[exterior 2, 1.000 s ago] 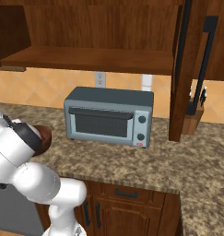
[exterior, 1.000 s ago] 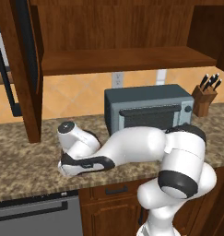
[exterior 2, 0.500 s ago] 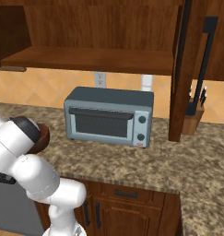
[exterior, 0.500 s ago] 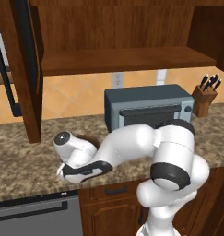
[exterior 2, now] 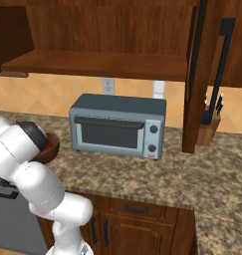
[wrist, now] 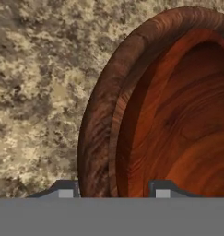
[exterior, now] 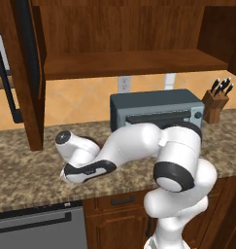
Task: Pick up the bowls on the counter and stack them on top of one another in the open cabinet. Place the smaller bowl on top of the larger bowl.
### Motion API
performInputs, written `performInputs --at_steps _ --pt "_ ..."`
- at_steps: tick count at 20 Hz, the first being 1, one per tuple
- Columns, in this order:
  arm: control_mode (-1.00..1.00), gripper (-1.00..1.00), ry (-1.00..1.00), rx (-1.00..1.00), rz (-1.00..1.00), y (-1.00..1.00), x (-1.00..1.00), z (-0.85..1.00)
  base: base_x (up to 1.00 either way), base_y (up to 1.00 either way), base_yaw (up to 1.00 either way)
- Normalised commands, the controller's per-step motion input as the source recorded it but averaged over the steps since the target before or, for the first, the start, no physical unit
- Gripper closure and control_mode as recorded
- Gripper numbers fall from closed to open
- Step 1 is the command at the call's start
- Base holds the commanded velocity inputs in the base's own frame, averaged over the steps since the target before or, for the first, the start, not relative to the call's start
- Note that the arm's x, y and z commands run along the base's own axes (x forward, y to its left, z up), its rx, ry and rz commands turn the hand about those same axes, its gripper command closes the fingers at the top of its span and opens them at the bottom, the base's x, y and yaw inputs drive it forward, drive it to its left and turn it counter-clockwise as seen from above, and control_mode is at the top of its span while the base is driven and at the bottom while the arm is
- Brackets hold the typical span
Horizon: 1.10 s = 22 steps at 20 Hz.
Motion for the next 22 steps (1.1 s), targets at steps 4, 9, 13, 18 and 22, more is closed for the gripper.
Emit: performInputs --at_steps 4,9,13,18,22 --pt "-1.0 1.0 -0.03 0.0 0.04 -0.22 -0.12 0.44 0.0 0.0 0.0" --pt "-1.0 1.0 -0.05 0.0 0.05 -0.18 -0.67 1.0 0.0 0.0 0.0" --pt "-1.0 1.0 -0.09 0.0 0.1 -0.47 -0.63 1.0 0.0 0.0 0.0" --pt "-1.0 1.0 -0.22 0.0 0.18 -0.63 -0.46 1.0 0.0 0.0 0.0" --pt "-1.0 1.0 -0.18 0.0 0.09 -0.44 -0.02 1.0 0.0 0.0 0.0"
